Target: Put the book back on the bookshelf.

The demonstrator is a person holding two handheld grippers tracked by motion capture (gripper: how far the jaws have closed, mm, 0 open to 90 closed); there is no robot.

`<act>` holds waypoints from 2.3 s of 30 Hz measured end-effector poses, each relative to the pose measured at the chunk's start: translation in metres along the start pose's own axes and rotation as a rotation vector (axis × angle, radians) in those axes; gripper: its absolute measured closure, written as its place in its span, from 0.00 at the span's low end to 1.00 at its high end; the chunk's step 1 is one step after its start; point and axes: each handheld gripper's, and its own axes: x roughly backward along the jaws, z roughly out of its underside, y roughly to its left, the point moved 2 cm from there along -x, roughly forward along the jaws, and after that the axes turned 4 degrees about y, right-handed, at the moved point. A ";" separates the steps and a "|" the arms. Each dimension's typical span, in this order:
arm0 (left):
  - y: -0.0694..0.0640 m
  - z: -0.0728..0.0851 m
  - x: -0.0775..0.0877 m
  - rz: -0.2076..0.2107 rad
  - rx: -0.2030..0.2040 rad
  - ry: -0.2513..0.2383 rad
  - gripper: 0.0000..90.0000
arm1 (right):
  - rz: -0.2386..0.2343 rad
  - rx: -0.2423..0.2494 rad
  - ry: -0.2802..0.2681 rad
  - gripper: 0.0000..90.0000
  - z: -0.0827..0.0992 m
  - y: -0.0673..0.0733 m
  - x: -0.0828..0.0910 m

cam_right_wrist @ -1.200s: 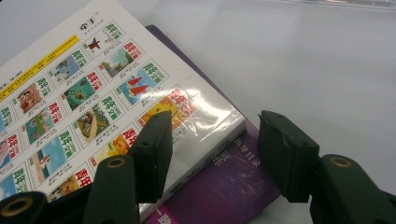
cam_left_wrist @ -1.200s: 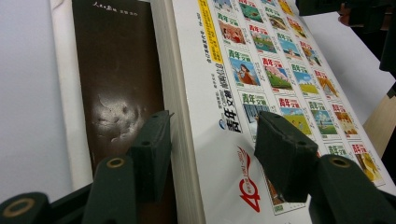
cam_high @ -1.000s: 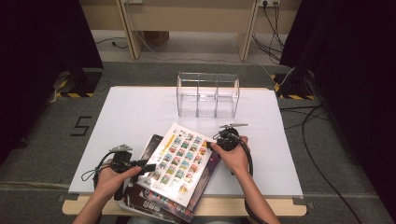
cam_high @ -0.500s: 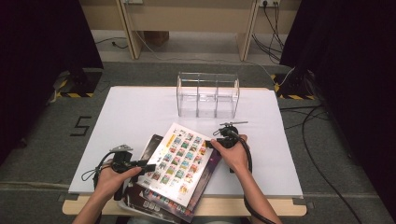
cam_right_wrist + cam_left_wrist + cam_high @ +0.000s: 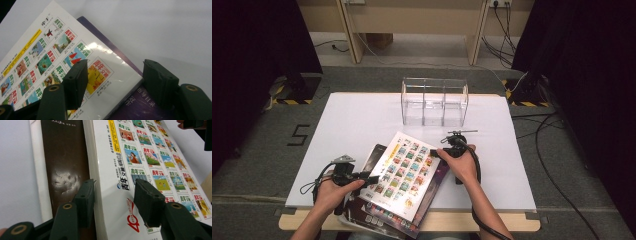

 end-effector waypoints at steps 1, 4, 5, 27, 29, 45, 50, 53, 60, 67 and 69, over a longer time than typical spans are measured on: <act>0.000 0.000 0.000 0.000 0.000 0.000 0.56 | 0.000 0.000 0.000 0.44 0.000 0.000 0.000; -0.003 0.000 0.000 -0.027 0.002 -0.002 0.57 | -0.003 -0.025 -0.015 0.51 0.000 -0.002 0.003; -0.003 0.000 0.000 -0.027 0.002 -0.002 0.57 | -0.003 -0.025 -0.015 0.51 0.000 -0.002 0.003; -0.009 0.000 0.000 -0.072 -0.003 -0.006 0.59 | -0.097 -0.106 0.003 0.54 0.004 -0.016 0.008; -0.009 0.000 0.000 -0.073 -0.004 -0.004 0.59 | -0.104 -0.126 -0.014 0.56 0.006 -0.017 0.008; -0.010 -0.001 0.000 -0.079 -0.002 0.000 0.59 | -0.256 -0.323 -0.026 0.61 0.017 -0.031 0.013; -0.010 -0.001 0.000 -0.081 -0.004 -0.001 0.59 | -0.250 -0.326 -0.031 0.61 0.018 -0.029 0.014; -0.010 -0.001 0.000 -0.082 -0.007 -0.001 0.59 | -0.273 -0.336 -0.016 0.61 0.019 -0.029 0.013; -0.011 -0.001 0.000 -0.091 -0.015 0.000 0.59 | -0.266 -0.340 -0.027 0.61 0.019 -0.026 0.012; -0.011 -0.002 0.000 -0.090 -0.014 0.003 0.60 | -0.348 -0.363 0.028 0.61 0.022 -0.022 0.009; -0.011 -0.001 0.000 -0.090 -0.014 0.002 0.60 | -0.362 -0.346 0.031 0.59 0.025 -0.015 0.007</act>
